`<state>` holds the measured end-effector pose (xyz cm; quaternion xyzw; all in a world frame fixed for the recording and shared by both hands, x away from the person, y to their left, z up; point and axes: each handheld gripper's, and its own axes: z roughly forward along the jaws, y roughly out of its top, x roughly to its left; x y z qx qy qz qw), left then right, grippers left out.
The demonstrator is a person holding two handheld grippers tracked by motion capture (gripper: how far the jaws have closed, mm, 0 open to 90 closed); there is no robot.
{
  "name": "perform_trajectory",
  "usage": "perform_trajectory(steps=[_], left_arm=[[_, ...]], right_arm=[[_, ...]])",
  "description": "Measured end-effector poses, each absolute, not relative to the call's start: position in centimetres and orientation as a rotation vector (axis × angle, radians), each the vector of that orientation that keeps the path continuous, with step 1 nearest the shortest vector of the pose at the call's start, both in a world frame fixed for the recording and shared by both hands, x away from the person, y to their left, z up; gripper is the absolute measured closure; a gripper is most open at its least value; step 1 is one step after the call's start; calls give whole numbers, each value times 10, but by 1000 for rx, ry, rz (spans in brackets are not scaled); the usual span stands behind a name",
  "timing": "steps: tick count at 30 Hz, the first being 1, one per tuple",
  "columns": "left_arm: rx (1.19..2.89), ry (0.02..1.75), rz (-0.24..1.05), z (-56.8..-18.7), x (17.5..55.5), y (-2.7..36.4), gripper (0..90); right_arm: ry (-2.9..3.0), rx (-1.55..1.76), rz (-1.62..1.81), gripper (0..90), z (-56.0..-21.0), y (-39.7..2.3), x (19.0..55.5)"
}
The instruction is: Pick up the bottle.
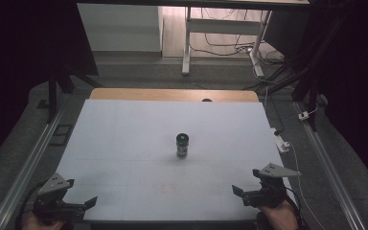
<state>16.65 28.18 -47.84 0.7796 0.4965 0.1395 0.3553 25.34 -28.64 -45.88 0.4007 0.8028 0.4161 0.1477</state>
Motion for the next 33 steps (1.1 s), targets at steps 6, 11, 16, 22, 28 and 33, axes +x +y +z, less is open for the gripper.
perform_trajectory(steps=[6,11,16,22,28,33], left_arm=[[2024,1267,366,-478,166,281,0],[2027,1255,366,-478,165,280,0],[2025,1256,359,-478,166,281,0],[2028,1258,363,-478,166,280,0],[2023,1262,367,-478,165,280,0],[2037,1259,370,-478,166,279,0]], right_arm=[[2326,1173,1188,0,-460,-286,255],[2344,1174,1178,0,-460,-286,256],[2364,1174,1182,0,-460,-286,258],[2376,1164,1194,0,-460,-286,257],[2383,1161,1211,0,-459,-285,257],[2390,1142,1221,0,-457,-280,257]])
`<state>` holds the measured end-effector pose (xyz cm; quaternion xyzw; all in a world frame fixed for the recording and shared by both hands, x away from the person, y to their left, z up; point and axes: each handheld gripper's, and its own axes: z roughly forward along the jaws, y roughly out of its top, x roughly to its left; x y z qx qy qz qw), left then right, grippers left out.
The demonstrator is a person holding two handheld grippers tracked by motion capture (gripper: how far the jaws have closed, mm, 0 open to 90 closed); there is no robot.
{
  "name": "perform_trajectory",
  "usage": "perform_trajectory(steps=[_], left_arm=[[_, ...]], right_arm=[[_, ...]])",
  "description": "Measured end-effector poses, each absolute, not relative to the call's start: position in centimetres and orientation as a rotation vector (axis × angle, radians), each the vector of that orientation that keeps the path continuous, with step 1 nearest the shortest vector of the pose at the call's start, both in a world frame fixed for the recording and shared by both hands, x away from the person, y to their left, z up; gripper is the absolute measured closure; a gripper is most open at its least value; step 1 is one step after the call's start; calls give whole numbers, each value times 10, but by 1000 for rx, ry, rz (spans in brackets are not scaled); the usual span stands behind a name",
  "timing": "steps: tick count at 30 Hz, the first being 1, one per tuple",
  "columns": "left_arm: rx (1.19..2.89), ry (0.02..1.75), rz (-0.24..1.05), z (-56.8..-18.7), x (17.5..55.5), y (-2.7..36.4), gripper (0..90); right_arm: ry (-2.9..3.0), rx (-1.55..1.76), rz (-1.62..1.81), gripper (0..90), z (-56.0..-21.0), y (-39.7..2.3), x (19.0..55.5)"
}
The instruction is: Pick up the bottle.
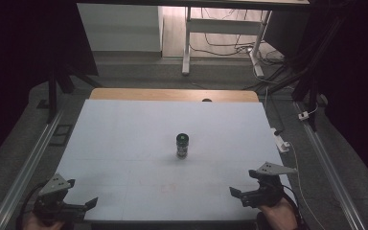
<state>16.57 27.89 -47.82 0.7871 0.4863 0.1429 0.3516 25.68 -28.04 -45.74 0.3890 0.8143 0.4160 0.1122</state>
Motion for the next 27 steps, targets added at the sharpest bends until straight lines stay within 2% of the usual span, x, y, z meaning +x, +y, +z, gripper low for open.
perform_trajectory(steps=[27], left_arm=[[2019,1270,354,-478,166,281,0]], right_arm=[[2426,1001,1303,0,-449,-250,269]])
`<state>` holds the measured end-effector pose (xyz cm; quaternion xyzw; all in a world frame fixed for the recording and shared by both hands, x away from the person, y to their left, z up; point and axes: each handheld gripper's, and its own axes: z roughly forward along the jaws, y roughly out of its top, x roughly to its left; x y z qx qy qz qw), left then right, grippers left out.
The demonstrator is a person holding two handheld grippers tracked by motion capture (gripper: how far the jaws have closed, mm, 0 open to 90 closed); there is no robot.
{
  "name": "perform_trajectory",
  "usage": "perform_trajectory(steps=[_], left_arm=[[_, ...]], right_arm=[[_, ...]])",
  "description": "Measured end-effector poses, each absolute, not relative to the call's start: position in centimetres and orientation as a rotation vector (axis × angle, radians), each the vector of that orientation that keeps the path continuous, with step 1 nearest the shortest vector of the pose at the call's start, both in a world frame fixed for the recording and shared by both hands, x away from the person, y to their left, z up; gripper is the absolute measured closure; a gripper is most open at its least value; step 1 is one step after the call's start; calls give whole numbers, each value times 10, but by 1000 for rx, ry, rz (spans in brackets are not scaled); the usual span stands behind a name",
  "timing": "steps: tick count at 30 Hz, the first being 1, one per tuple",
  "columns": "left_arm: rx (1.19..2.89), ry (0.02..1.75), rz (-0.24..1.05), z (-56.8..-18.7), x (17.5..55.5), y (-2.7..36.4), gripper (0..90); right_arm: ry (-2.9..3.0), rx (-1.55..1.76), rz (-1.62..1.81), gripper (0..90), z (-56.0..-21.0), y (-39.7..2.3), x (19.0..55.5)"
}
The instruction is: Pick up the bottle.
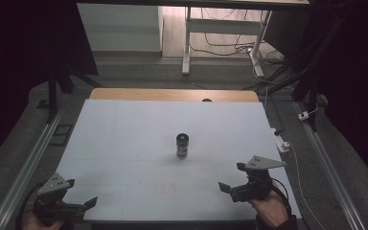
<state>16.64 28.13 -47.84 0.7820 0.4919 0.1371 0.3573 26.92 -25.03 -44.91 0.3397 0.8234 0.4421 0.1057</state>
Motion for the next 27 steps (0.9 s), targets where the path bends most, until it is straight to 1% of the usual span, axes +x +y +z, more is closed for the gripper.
perform_trajectory(steps=[27], left_arm=[[2017,1278,351,-479,167,282,0]], right_arm=[[2501,941,1285,0,-457,-216,307]])
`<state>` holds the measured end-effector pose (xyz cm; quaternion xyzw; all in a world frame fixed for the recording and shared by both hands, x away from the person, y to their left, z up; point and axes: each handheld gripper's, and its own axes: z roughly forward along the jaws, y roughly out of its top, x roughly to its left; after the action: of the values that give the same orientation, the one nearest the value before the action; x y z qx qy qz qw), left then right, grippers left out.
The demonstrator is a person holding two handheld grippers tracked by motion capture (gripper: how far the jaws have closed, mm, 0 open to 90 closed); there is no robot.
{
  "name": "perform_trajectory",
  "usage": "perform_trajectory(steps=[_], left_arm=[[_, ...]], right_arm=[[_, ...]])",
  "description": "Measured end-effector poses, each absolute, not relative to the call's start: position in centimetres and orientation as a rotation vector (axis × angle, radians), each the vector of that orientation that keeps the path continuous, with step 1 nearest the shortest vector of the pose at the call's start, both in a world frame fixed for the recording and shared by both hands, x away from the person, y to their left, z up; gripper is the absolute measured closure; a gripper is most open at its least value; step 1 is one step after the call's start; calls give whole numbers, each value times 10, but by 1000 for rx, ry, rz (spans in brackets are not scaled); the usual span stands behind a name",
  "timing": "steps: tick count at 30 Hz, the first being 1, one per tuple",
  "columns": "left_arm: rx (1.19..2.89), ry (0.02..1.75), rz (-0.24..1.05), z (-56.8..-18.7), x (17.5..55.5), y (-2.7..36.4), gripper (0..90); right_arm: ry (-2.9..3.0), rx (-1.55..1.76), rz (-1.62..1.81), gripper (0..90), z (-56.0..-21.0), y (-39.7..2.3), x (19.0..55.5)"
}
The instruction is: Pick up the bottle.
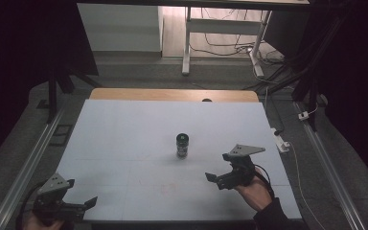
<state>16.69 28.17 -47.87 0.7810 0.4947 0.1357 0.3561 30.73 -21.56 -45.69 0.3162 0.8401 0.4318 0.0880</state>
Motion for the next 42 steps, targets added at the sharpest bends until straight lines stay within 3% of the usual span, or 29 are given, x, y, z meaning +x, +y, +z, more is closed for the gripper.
perform_trajectory(steps=[42], left_arm=[[2012,1280,344,-479,168,282,0]], right_arm=[[2605,839,1148,0,-485,-157,370]])
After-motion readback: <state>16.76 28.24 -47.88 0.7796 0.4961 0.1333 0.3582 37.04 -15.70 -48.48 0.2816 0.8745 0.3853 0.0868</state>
